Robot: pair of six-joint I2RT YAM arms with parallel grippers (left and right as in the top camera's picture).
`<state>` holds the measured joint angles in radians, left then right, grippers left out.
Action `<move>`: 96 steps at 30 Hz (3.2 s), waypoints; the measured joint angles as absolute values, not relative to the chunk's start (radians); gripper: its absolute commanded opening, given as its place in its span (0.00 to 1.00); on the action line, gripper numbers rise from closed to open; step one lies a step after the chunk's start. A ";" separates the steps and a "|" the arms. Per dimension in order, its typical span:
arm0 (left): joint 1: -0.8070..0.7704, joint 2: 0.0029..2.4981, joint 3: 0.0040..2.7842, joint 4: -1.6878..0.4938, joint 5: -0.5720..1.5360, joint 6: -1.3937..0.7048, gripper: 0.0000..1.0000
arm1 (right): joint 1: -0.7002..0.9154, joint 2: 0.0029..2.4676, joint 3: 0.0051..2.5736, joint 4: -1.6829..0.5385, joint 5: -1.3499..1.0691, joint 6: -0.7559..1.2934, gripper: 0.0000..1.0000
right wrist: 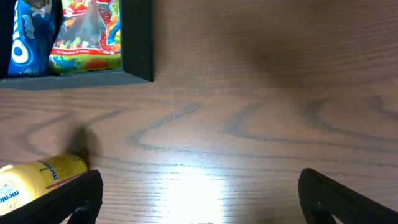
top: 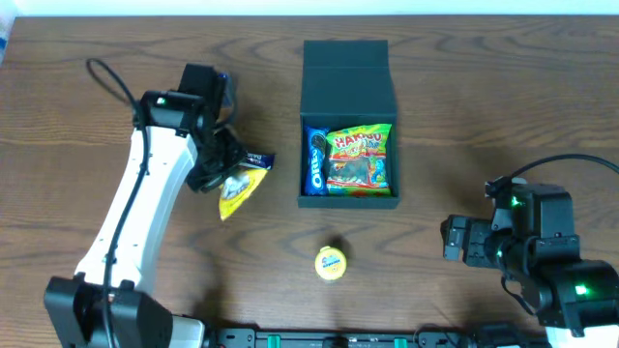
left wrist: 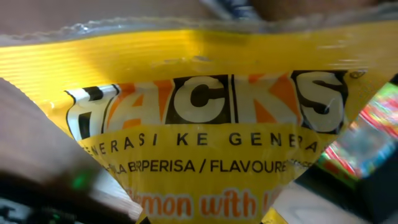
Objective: Pack container
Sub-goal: 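Lift the Hacks bag and carry it right toward the box, then lower the Hacks bag into the box beside the Haribo bag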
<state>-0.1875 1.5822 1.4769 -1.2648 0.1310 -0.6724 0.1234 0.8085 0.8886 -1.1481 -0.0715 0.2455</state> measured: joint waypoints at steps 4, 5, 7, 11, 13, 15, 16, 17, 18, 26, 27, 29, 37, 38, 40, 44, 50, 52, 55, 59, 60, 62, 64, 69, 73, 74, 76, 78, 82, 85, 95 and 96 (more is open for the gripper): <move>-0.255 1.583 1.573 -1.281 0.123 -0.601 0.18 | 0.123 0.809 0.889 -1.148 -0.072 0.245 0.99; -0.268 1.583 1.592 -1.281 0.122 -0.592 0.19 | 0.123 0.809 0.889 -1.148 -0.072 0.245 0.99; -0.304 1.594 1.637 -1.284 0.120 -0.566 0.19 | 0.123 0.809 0.889 -1.148 -0.072 0.245 0.99; -0.346 1.670 1.706 -1.300 0.116 -0.532 0.18 | 0.123 0.809 0.889 -1.148 -0.072 0.245 0.99; -0.369 1.735 1.736 -1.298 0.114 -0.517 0.18 | 0.123 0.809 0.889 -1.148 -0.072 0.245 0.99; -0.397 1.800 1.753 -1.277 0.112 -0.495 0.19 | 0.123 0.809 0.889 -1.148 -0.072 0.245 0.99; -0.408 1.823 1.758 -1.266 0.112 -0.487 0.20 | 0.123 0.809 0.889 -1.147 -0.072 0.245 0.99; -0.427 1.853 1.761 -1.248 0.112 -0.470 0.20 | 0.123 0.809 0.889 -1.148 -0.072 0.245 0.99; -0.441 1.874 1.763 -1.238 0.112 -0.459 0.21 | 0.123 0.809 0.889 -1.148 -0.072 0.245 0.99; -0.533 1.962 1.783 -1.203 0.112 -0.371 0.18 | 0.123 0.809 0.889 -1.148 -0.072 0.245 0.99; -0.535 1.968 1.783 -1.198 0.112 -0.365 0.18 | 0.123 0.809 0.889 -1.148 -0.072 0.245 0.99; -0.535 1.984 1.783 -1.185 0.112 -0.360 0.18 | 0.123 0.809 0.889 -1.148 -0.072 0.245 0.99; -0.533 2.000 1.797 -1.167 0.105 -0.357 0.22 | 0.123 0.809 0.889 -1.148 -0.072 0.245 0.99; -0.533 2.000 1.805 -1.169 0.102 -0.356 0.26 | 0.123 0.809 0.889 -1.148 -0.072 0.245 0.99; -0.533 2.000 1.835 -1.181 0.094 -0.348 0.31 | 0.123 0.809 0.889 -1.148 -0.072 0.245 0.99; -0.533 2.000 1.919 -1.214 0.092 -0.340 0.42 | 0.123 0.809 0.889 -1.148 -0.072 0.245 0.99; -0.558 2.000 1.976 -1.224 0.108 -0.335 0.73 | 0.123 0.809 0.889 -1.148 -0.072 0.245 0.99; -0.582 2.000 1.976 -1.214 0.110 -0.328 0.88 | 0.123 0.809 0.889 -1.148 -0.072 0.245 0.99; -0.630 2.000 1.976 -1.189 0.121 -0.320 0.96 | 0.123 0.809 0.889 -1.148 -0.072 0.245 0.99; -0.673 2.000 1.976 -1.168 0.130 -0.316 0.96 | 0.123 0.809 0.889 -1.148 -0.072 0.245 0.99; -0.676 2.002 1.976 -1.168 0.134 -0.316 0.96 | 0.123 0.809 0.889 -1.148 -0.072 0.245 0.98; -0.675 2.013 1.976 -1.169 0.158 -0.316 0.96 | 0.123 0.809 0.889 -1.148 -0.072 0.245 0.99; -0.673 2.032 1.976 -1.171 0.175 -0.316 0.96 | 0.123 0.809 0.889 -1.148 -0.072 0.245 0.99; -0.673 2.110 1.976 -1.171 0.199 -0.318 0.96 | 0.123 0.809 0.889 -1.148 -0.072 0.245 0.99; -0.673 2.162 1.976 -1.171 0.207 -0.318 0.96 | 0.123 0.809 0.889 -1.148 -0.072 0.245 0.99; -0.673 2.166 1.976 -1.171 0.207 -0.318 0.96 | 0.123 0.809 0.889 -1.148 -0.072 0.245 0.99; -0.673 2.173 1.976 -1.171 0.206 -0.318 0.96 | 0.123 0.809 0.889 -1.148 -0.072 0.245 0.99; -0.673 2.173 1.976 -1.172 0.200 -0.318 0.96 | 0.123 0.809 0.889 -1.148 -0.072 0.245 0.99; -0.673 2.173 1.976 -1.191 0.159 -0.320 0.96 | 0.123 0.809 0.889 -1.148 -0.072 0.245 0.99; -0.673 2.173 1.976 -1.216 0.111 -0.334 0.96 | 0.123 0.809 0.889 -1.148 -0.072 0.245 0.99; -0.639 2.173 1.976 -1.255 0.006 -0.377 0.96 | 0.123 0.809 0.889 -1.148 -0.072 0.245 0.99; -0.634 2.173 1.976 -1.256 0.000 -0.382 0.95 | 0.123 0.809 0.889 -1.148 -0.072 0.245 0.99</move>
